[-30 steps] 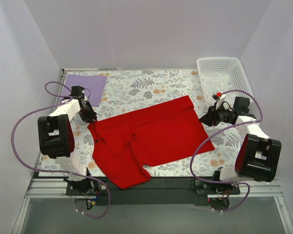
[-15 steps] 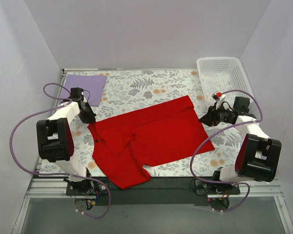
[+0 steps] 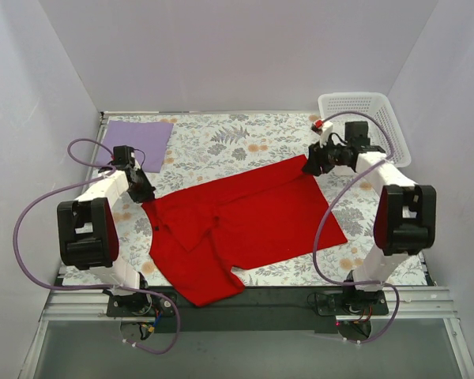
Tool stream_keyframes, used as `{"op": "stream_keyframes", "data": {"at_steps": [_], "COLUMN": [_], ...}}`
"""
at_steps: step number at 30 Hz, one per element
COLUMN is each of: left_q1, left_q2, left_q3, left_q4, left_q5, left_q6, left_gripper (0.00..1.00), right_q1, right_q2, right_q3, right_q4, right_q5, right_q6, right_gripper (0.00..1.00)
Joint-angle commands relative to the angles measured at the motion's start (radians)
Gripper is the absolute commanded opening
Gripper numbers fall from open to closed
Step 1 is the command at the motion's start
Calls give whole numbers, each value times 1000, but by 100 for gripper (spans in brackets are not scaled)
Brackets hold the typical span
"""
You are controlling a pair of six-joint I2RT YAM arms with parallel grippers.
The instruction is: Fold and stack the t-shirts
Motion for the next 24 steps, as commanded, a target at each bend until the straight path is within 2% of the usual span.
{"op": "stream_keyframes", "data": {"at_steps": [1, 6, 14, 24], "left_q1": [-4, -2, -4, -4], "left_q2": [-75, -89, -105, -105], "left_q3": [-8, -24, -48, -59], "left_q4": [26, 43, 61, 77], "left_q5": [12, 20, 23, 36], "left_q6": [-1, -2, 4, 1], "left_gripper": [0, 0, 0, 0], "right_q1": [40, 57, 63, 83], "right_q2": [117, 293, 477, 542], "right_q3": [133, 288, 492, 513], "right_q4": [2, -4, -44, -64], "right_q5": [190, 310, 381, 370], "right_q6": [98, 146, 168, 166], "right_gripper": [51, 52, 52, 52]}}
